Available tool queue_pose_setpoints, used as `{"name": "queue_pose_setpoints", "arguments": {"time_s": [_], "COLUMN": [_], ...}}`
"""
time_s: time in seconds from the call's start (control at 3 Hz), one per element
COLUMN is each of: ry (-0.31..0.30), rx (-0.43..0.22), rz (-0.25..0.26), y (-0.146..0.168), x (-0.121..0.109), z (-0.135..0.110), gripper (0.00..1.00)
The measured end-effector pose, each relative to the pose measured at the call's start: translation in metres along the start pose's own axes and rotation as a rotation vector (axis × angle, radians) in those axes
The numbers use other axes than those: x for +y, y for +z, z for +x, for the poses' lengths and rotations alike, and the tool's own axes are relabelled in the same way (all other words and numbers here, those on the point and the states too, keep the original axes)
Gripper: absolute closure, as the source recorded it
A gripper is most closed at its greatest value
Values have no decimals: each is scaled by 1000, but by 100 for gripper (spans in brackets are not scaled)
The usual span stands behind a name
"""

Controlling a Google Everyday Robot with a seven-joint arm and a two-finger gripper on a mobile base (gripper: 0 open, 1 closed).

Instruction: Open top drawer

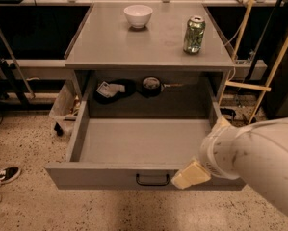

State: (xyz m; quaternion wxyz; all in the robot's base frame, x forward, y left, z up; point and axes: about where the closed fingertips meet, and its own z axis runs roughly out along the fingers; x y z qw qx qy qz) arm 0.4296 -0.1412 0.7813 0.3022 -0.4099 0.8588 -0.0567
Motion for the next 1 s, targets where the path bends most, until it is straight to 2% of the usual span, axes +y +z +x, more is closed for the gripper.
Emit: {"name": "queue_pose_setpoints", "arguments": {"time_s": [0.33, 0.67, 1.0], "ry": [49, 27, 27], "rx": [3, -3, -3], "rz": [137, 188, 188], "y": [-115, -151, -151], "x": [-22, -22, -22], "z": [-38, -57, -57], "gripper": [0, 0, 0]}}
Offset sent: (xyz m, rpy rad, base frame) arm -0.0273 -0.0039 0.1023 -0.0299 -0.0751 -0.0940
